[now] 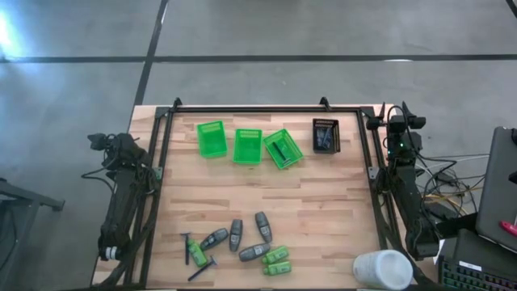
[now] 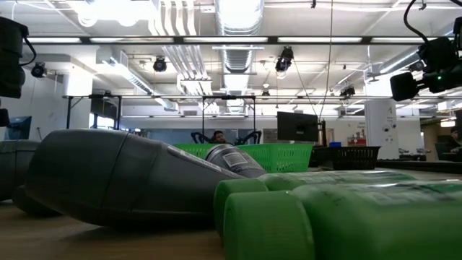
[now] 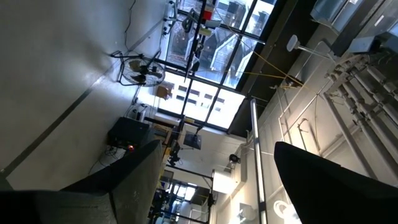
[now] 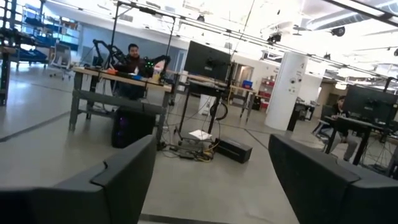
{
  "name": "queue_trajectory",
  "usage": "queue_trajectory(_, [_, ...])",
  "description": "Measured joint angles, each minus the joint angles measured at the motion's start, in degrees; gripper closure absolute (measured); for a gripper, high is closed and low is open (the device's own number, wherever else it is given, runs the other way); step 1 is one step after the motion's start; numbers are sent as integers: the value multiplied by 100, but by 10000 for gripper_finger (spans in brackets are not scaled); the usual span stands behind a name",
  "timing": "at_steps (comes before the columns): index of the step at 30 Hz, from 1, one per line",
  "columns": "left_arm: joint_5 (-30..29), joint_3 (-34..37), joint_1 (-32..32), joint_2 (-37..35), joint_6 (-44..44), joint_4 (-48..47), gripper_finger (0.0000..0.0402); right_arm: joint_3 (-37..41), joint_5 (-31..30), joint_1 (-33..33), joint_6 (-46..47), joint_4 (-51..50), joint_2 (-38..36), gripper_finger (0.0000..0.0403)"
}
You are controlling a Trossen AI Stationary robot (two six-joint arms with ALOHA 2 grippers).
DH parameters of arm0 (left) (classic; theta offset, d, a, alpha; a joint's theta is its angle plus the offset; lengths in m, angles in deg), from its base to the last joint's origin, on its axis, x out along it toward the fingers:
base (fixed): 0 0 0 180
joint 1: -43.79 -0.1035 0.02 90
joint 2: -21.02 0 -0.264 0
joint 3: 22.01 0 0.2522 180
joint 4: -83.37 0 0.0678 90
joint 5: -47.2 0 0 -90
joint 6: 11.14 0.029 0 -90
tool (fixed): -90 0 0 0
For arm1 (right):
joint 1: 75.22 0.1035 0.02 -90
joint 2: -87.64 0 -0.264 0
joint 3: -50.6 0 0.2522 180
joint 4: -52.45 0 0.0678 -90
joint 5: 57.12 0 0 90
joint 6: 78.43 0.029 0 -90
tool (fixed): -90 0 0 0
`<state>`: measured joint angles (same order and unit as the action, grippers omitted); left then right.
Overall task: Pick & Place Travel size toiletries
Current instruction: Put the deodorant into the left green bin
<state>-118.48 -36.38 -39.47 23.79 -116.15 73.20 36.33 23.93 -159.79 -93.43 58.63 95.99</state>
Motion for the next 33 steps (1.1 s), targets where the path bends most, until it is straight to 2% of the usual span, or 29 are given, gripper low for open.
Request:
queue_trajectory(27, [105,13,-24,17,4,-129,86,-1,-20,7,-2,0,2,167])
queue_trajectory(33, [-2,-5,-15,-44,388,-344,86,-2,-20,7,-2,2,4,177])
